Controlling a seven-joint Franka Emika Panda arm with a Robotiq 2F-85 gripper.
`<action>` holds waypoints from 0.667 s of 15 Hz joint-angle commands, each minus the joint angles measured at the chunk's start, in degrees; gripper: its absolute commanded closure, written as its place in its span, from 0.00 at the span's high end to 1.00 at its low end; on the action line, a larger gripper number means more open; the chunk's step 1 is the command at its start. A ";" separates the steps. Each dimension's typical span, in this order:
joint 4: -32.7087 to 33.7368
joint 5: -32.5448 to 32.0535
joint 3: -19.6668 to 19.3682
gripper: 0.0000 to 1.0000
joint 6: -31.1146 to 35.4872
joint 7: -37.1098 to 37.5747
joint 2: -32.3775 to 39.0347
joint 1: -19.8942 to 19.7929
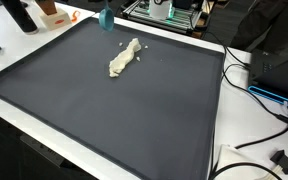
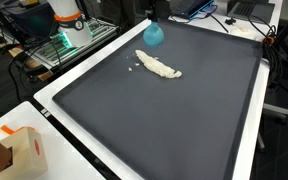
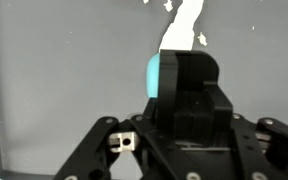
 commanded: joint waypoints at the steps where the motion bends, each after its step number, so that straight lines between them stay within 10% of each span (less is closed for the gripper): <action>1: 0.07 -0.03 -0.18 0.50 -0.10 0.04 0.01 0.19; 5: 0.04 -0.05 -0.18 0.50 -0.10 0.06 0.01 0.19; 6: 0.04 -0.05 -0.18 0.25 -0.10 0.07 0.01 0.19; 10: 0.59 -8.63 0.50 0.25 2.41 16.39 2.12 0.36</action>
